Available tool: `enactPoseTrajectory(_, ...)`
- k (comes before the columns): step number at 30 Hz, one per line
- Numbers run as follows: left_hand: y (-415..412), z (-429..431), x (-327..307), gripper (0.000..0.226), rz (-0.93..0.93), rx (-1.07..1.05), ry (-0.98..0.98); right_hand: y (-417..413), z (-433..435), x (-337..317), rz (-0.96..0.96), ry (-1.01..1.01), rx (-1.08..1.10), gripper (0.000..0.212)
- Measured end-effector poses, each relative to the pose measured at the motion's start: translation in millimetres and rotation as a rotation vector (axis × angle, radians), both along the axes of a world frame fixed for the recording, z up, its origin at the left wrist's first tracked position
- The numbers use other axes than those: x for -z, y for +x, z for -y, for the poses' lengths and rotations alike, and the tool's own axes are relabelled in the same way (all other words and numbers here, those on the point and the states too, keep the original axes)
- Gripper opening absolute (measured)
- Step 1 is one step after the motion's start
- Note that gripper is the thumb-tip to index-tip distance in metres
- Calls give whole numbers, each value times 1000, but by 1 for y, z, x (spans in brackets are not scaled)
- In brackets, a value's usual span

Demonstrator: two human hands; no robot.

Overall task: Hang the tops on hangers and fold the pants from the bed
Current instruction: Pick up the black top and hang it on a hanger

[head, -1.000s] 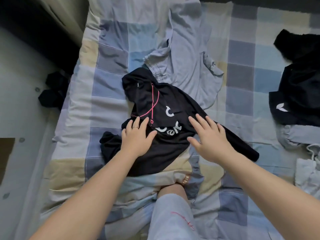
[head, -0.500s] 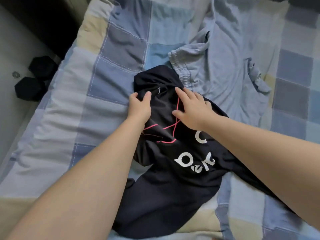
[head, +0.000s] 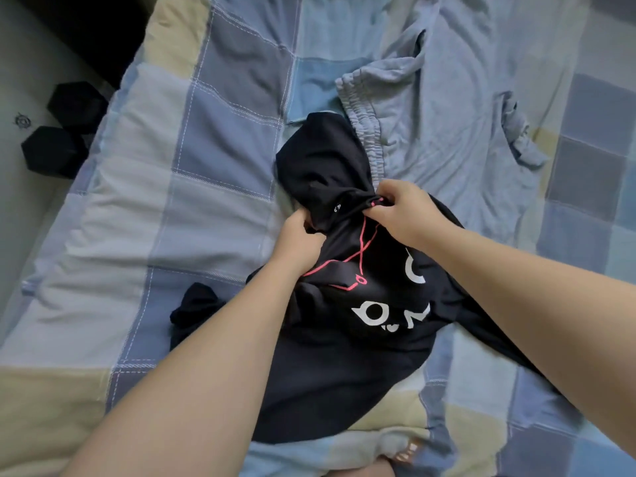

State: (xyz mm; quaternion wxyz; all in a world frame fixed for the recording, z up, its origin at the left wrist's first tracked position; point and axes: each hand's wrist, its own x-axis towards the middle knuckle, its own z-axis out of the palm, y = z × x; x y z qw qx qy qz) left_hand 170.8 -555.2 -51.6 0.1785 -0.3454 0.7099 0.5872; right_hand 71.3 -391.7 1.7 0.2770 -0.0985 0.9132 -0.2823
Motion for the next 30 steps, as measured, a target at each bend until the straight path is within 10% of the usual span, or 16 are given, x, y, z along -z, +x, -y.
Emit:
enactPoseTrajectory(11, 116, -90, -125, 13, 48, 80, 258, 122, -107, -123, 168, -56, 221, 25)
enactPoseTrajectory(18, 142, -124, -201, 70, 467, 608, 289, 203, -194, -209, 186, -273, 395, 29)
enactPoseTrajectory(23, 152, -176, -231, 60, 89, 602, -376, 255, -267, -250, 93, -461, 522, 42)
enactPoseTrajectory(26, 151, -222, -245, 97, -151, 884, -377, 286, -309, -273, 87, -591, 567, 48)
enactPoseTrajectory(30, 160, -301, -259, 78, -266, 1246, -334, 329, -363, -293, 44, -752, 648, 50)
